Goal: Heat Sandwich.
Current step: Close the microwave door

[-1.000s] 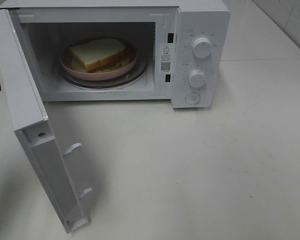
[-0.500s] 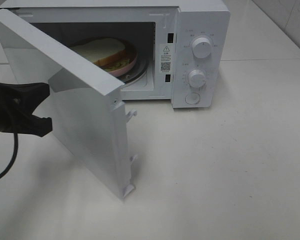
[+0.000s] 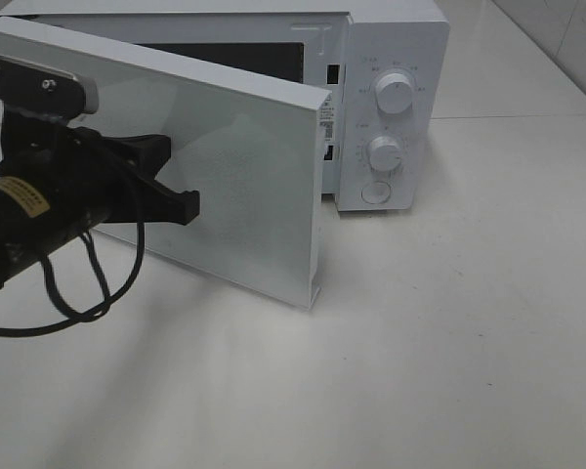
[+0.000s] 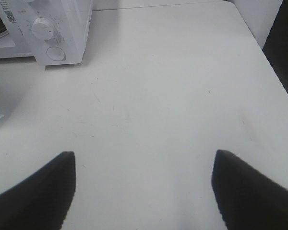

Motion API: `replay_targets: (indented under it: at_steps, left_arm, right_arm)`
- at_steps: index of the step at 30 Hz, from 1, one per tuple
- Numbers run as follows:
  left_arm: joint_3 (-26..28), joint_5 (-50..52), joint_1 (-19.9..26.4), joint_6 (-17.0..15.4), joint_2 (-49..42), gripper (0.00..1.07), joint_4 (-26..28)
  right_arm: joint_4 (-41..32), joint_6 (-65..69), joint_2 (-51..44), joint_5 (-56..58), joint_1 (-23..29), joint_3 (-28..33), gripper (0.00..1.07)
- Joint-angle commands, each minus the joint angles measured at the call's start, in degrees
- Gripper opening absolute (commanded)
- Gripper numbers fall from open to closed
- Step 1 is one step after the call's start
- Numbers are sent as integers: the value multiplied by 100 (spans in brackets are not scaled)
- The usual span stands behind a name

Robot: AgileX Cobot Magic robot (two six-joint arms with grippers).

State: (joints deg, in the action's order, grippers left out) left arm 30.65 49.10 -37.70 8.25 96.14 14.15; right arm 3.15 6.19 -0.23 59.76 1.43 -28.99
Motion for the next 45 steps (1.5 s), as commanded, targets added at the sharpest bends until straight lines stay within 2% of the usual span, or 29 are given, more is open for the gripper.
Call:
replay_targets:
  at_steps: [1, 3, 5, 12, 16, 33, 38, 45]
  left_arm:
    - [327, 69, -155, 115, 195, 0, 229]
    - [407, 69, -183, 115, 264, 0, 286]
    - [710, 69, -241, 115, 424, 0, 441]
    - [1209, 29, -241, 115, 773, 0, 493]
    - [1707, 11, -241, 115, 1157, 0, 516]
    - [2636, -235, -241, 143, 1782, 0, 859]
    - [2968, -413, -120, 367, 1954, 0, 1112]
    - [3363, -773, 74, 355, 2097, 0, 1157]
  right_arm:
    - [11, 17, -155, -23, -29, 6, 76]
    - [11, 17, -155, -23, -29, 6, 76]
    - [11, 17, -155, -23, -29, 6, 76]
    - [11, 17, -155, -23, -29, 6, 76]
    - [11, 17, -155, -23, -29, 6, 76]
    - [11, 17, -155, -23, -29, 6, 76]
    - [11, 17, -155, -23, -29, 6, 76]
    - [11, 17, -155, -23, -29, 6, 76]
